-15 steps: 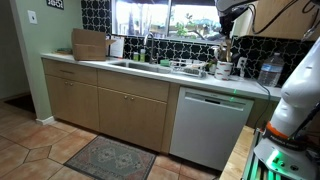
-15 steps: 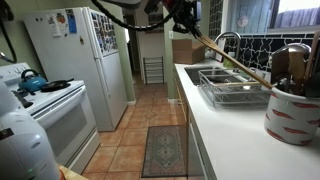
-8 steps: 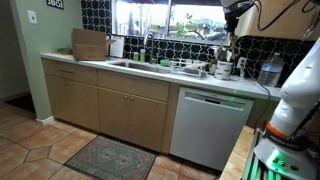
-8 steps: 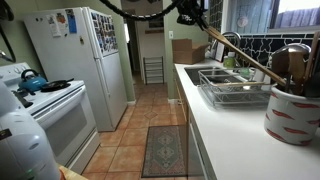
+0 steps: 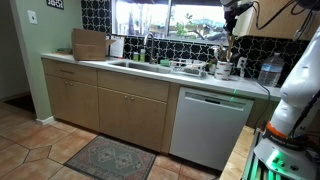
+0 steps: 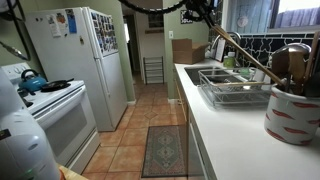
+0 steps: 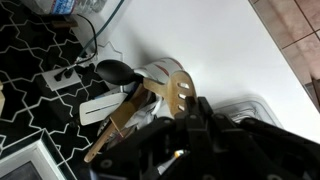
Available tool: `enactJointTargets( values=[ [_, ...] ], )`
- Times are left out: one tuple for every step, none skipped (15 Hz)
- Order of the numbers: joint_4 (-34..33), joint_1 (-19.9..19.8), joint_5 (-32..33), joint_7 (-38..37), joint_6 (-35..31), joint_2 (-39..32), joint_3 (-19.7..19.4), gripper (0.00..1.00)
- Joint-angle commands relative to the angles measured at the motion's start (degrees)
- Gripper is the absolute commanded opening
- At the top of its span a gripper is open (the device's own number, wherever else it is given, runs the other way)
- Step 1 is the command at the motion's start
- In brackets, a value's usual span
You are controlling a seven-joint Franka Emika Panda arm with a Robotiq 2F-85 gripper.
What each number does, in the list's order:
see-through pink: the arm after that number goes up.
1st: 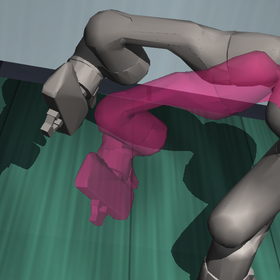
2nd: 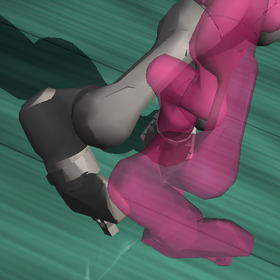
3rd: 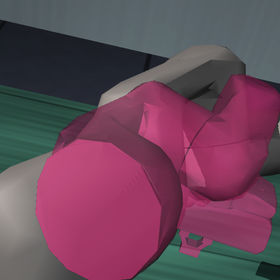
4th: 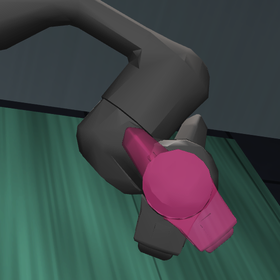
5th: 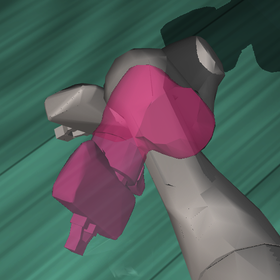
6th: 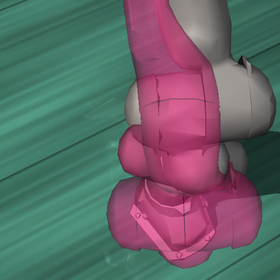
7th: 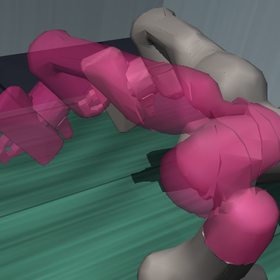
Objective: Slide the wooden spoon forward, pick up the wooden spoon and put it in the utensil holder
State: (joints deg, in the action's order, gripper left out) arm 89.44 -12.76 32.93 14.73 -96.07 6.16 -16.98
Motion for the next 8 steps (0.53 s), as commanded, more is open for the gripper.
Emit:
enactJointTargets(
  values=[
    [-6.0,-1.8,-5.0,4.3,-0.5,-4.5,-1.2,0.01],
    [-7.4,-2.3,-6.0,5.0,-0.3,-5.4,-1.4,0.01],
    [-8.4,-2.8,-6.8,5.5,-0.2,-6.1,-1.7,0.01],
    [-9.3,-3.3,-7.7,6.1,-0.1,-6.7,-1.9,0.01],
    [-10.2,-3.8,-8.6,6.8,0.0,-7.4,-2.1,0.01],
    [-11.1,-4.2,-9.4,7.4,0.1,-8.1,-2.2,0.01],
    [-11.8,-4.8,-10.4,7.9,0.1,-8.7,-2.4,0.01],
    [-12.5,-5.4,-11.7,8.4,0.2,-9.2,-2.7,0.01]
  ],
)
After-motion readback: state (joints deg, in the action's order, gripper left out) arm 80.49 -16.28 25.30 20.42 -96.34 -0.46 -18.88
